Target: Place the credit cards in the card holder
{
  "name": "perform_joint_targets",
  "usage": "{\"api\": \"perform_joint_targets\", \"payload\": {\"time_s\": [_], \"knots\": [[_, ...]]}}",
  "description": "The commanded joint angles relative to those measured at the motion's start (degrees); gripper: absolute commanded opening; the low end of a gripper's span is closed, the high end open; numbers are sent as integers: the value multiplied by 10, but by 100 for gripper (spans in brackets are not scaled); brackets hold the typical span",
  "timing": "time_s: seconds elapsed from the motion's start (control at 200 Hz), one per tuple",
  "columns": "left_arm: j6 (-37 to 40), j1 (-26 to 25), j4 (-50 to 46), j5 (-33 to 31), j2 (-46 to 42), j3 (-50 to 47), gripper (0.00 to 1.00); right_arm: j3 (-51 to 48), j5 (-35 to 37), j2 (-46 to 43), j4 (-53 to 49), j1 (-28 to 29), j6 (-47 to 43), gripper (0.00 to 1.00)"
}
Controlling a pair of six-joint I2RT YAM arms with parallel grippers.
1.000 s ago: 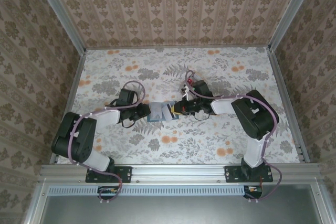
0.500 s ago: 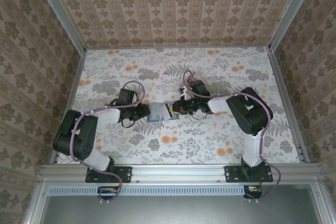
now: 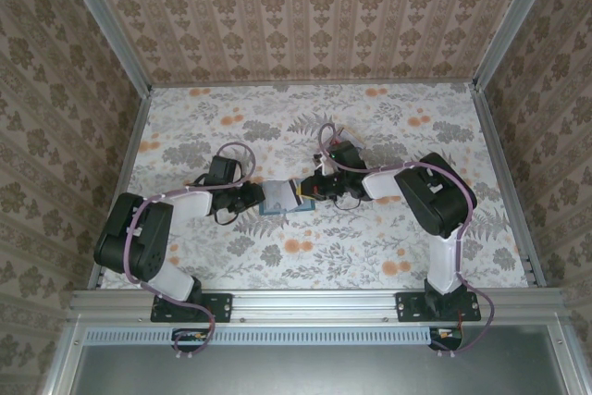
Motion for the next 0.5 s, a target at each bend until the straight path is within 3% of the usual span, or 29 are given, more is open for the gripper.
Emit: {"api": "perform_joint_targets", "payload": {"time_s": [0.0, 0.495], "knots": [[-9, -15, 25, 3, 39, -2, 28, 12, 43, 19, 4, 8, -6, 2], [-11, -24, 28, 3, 47, 3, 28, -3, 99, 30, 38, 15, -12, 2]]}}
